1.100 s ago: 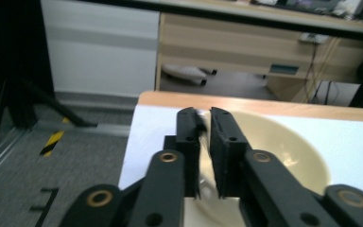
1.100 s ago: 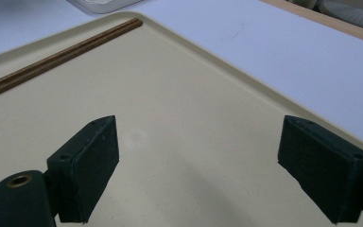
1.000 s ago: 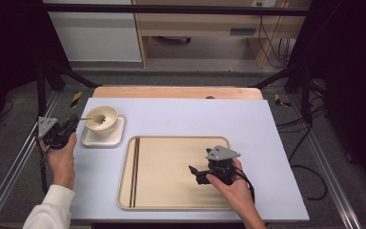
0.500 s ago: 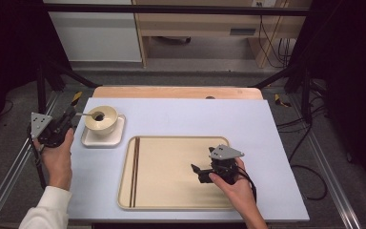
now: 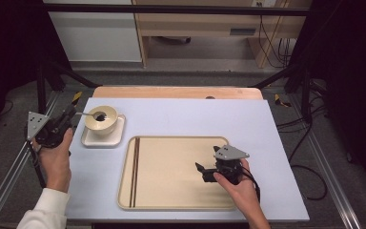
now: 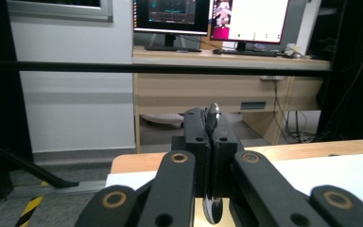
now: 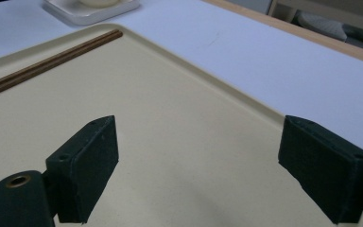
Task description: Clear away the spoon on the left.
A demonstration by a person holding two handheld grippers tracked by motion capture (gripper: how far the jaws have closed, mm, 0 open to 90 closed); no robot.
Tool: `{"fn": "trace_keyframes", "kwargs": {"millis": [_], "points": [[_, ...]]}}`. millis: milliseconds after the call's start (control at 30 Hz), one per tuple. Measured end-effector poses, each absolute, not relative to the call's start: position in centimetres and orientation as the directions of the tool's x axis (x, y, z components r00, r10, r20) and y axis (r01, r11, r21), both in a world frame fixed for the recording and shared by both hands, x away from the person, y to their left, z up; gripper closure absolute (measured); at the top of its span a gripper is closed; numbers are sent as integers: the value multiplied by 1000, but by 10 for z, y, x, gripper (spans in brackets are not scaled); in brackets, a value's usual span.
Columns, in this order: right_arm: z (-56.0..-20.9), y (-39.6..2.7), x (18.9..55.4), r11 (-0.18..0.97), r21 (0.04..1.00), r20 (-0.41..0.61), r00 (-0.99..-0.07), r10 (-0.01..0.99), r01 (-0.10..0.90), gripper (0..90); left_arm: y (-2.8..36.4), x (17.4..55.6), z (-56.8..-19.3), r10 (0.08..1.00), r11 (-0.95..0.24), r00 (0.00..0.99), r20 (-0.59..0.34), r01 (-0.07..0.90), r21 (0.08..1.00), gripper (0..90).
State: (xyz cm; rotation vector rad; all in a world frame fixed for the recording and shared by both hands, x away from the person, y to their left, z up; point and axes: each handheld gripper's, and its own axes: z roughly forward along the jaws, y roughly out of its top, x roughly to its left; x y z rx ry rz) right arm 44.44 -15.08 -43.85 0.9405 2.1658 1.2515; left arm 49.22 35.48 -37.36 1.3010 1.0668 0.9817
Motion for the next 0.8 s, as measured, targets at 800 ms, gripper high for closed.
{"fn": "trace_keyframes", "kwargs": {"millis": [800], "points": [[-442,-213,426,279,930,-110,-544,832,240,133,303,466,-345,852,23,515,-95,144,989,889]]}}
